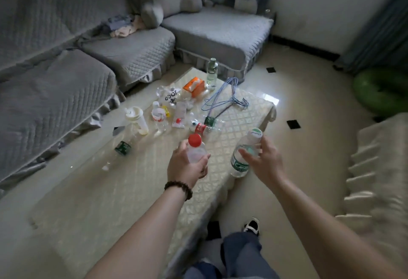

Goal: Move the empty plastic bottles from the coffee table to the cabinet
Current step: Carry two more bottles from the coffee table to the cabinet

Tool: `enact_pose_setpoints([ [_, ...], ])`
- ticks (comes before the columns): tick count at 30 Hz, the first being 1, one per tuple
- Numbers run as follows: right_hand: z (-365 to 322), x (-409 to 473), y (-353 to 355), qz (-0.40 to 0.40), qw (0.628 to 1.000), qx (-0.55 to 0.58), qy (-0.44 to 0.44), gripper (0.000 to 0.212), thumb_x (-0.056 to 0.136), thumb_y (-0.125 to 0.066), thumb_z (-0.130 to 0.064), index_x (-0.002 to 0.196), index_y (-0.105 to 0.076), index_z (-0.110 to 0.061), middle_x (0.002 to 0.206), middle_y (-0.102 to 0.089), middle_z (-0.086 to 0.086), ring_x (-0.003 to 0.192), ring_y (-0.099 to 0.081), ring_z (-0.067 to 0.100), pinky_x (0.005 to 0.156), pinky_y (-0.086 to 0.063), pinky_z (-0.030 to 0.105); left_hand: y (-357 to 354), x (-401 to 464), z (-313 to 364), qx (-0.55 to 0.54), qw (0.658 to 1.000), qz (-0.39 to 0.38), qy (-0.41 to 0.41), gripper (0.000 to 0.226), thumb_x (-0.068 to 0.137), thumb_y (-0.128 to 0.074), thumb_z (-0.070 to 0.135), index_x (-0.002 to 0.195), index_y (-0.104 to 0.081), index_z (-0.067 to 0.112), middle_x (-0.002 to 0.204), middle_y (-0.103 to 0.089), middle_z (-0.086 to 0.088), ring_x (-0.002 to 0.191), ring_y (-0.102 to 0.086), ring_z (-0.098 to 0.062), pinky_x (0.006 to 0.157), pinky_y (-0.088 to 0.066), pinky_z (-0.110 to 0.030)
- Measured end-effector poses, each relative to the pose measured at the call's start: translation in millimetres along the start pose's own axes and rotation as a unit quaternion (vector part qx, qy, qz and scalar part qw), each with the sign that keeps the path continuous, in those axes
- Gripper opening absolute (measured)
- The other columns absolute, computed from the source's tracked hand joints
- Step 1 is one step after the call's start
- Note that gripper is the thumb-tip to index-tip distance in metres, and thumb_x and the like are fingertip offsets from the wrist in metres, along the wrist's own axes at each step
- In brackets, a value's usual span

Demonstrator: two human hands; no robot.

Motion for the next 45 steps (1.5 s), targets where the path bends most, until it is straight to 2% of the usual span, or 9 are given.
enact_pose_setpoints([
  [2, 21.6, -9.8, 34.6, 0.045, 0.999, 0.002, -0.028, 0.043, 0.078, -0.074, -0.033, 0.116, -0.059, -0.018, 0.103, -0.063, 0.006, 0.089, -0.061, 0.024, 0.075, -0.053, 0.037, -25.4, -2.8, 19.8, 0.001, 0.998, -0.037, -0.042, 0.06, 0.069, -0.076, 0.05, 0.114, -0.051, 0.02, 0.108, -0.063, -0.004, 0.1, -0.059, -0.023, 0.085, -0.05, -0.034],
  [7, 71.5, -38.3, 110.9, 0.151, 0.982, -0.012, -0.113, 0.036, 0.081, -0.072, -0.031, 0.112, -0.059, -0.018, 0.099, -0.059, 0.003, 0.086, -0.058, 0.02, 0.071, -0.042, 0.026, -92.9, -13.5, 71.9, 0.006, 0.986, -0.121, -0.111, 0.072, 0.07, -0.078, 0.045, 0.127, -0.047, 0.016, 0.114, -0.062, -0.01, 0.103, -0.059, -0.03, 0.086, -0.05, -0.037],
  [12, 122.9, -67.9, 168.6, 0.225, 0.959, -0.022, -0.173, 0.044, 0.077, -0.075, -0.034, 0.112, -0.057, -0.014, 0.106, -0.062, 0.008, 0.096, -0.059, 0.026, 0.084, -0.052, 0.04, -163.6, -32.7, 120.2, -0.003, 0.969, -0.22, -0.113, 0.059, 0.068, -0.075, 0.049, 0.116, -0.052, 0.025, 0.107, -0.063, -0.004, 0.093, -0.061, -0.025, 0.079, -0.051, -0.033],
  [16, 155.6, -86.4, 213.8, 0.29, 0.936, -0.007, -0.2, 0.044, 0.077, -0.076, -0.031, 0.113, -0.058, -0.015, 0.109, -0.062, 0.008, 0.099, -0.059, 0.025, 0.084, -0.049, 0.036, -221.2, -55.8, 161.6, -0.02, 0.949, -0.273, -0.153, 0.057, 0.066, -0.078, 0.046, 0.114, -0.055, 0.025, 0.106, -0.061, 0.0, 0.094, -0.059, -0.019, 0.082, -0.047, -0.029],
  [20, 191.4, -92.7, 261.7, 0.338, 0.913, 0.004, -0.227, 0.044, 0.076, -0.077, -0.027, 0.114, -0.059, -0.013, 0.114, -0.06, 0.007, 0.108, -0.056, 0.026, 0.093, -0.047, 0.043, -280.0, -77.0, 208.2, -0.002, 0.928, -0.315, -0.2, 0.06, 0.07, -0.078, 0.045, 0.12, -0.053, 0.021, 0.108, -0.06, 0.001, 0.098, -0.056, -0.018, 0.082, -0.045, -0.029],
  [24, 232.0, -91.9, 317.6, 0.374, 0.894, 0.02, -0.246, 0.043, 0.075, -0.078, -0.026, 0.113, -0.06, -0.014, 0.111, -0.059, 0.004, 0.107, -0.056, 0.024, 0.093, -0.047, 0.041, -344.8, -94.3, 259.7, 0.001, 0.91, -0.352, -0.218, 0.063, 0.071, -0.076, 0.046, 0.122, -0.05, 0.022, 0.113, -0.06, -0.001, 0.103, -0.057, -0.02, 0.089, -0.051, -0.042],
  [29, 277.9, -89.6, 398.0, 0.41, 0.874, 0.026, -0.258, 0.038, 0.077, -0.078, -0.027, 0.109, -0.06, -0.018, 0.104, -0.056, -0.004, 0.103, -0.054, 0.019, 0.092, -0.047, 0.038, -425.1, -118.2, 329.2, 0.007, 0.894, -0.376, -0.244, 0.067, 0.07, -0.077, 0.047, 0.126, -0.048, 0.023, 0.116, -0.058, -0.003, 0.104, -0.057, -0.021, 0.091, -0.05, -0.041],
  [35, 324.2, -85.4, 478.2, 0.447, 0.849, -0.011, -0.283, 0.039, 0.077, -0.077, -0.029, 0.11, -0.06, -0.014, 0.102, -0.053, -0.003, 0.095, -0.05, 0.012, 0.082, -0.039, 0.024, -502.1, -140.2, 394.9, 0.013, 0.876, -0.398, -0.273, 0.067, 0.071, -0.077, 0.045, 0.126, -0.049, 0.02, 0.117, -0.056, -0.002, 0.101, -0.055, -0.019, 0.09, -0.049, -0.037],
  [45, 397.0, -35.6, 534.2, 0.461, 0.823, 0.023, -0.332, 0.035, 0.079, -0.075, -0.03, 0.108, -0.058, -0.02, 0.105, -0.058, -0.001, 0.097, -0.054, 0.014, 0.082, -0.042, 0.026, -620.1, -130.2, 451.9, 0.038, 0.842, -0.454, -0.288, 0.066, 0.07, -0.076, 0.047, 0.125, -0.048, 0.025, 0.115, -0.057, 0.003, 0.1, -0.056, -0.015, 0.088, -0.052, -0.04],
])
Point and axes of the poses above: each hand's wrist, its own x-axis towards the middle knuckle, its own y-axis out of the back of the hand, z = x × y, the point moved 2 cm from there along x, towards the middle knuckle
